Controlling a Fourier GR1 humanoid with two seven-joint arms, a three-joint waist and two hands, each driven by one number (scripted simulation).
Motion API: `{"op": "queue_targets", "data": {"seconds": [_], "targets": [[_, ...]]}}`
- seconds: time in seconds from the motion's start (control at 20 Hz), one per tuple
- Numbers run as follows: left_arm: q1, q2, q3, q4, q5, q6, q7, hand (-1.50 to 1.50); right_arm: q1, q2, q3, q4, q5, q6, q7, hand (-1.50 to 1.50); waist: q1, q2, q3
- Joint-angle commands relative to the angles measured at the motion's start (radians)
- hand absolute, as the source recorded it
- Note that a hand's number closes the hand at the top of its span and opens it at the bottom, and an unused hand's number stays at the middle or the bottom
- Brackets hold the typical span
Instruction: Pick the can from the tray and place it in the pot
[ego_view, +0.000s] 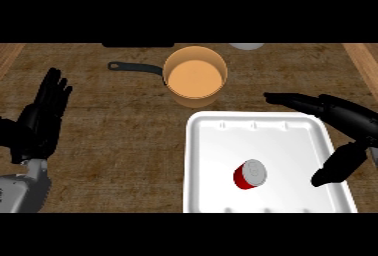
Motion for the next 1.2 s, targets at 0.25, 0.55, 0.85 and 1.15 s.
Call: {"op": "queue_targets", "data": {"seconds": [0.25, 0.55, 0.85, 1.15], "targets": [[0.034, 0.013, 0.043, -0.062, 0.006, -0.028, 0.026, 0.00, -0.022, 0.096, 0.154, -0.215, 0.064, 0.111, 0.414, -1.50, 0.008, 0.002, 0.001], [0.034, -0.025, 0.067, -0.046, -0.017, -0.066, 0.041, 0.00, 0.006, 0.212, 0.107, -0.249, 0.090, 0.179, 0.505, -1.50, 0.008, 0.004, 0.002], [-0.017, -0.072, 0.071, 0.018, -0.058, -0.061, 0.010, 0.00, 0.110, 0.235, 0.164, -0.330, 0.240, 0.187, 0.547, -1.50, 0.003, 0.004, 0.002], [-0.060, -0.080, 0.105, 0.075, -0.061, -0.109, 0.015, 0.00, 0.104, 0.237, 0.110, -0.160, 0.384, 0.181, 0.354, -1.50, 0.003, 0.007, 0.002]]}}
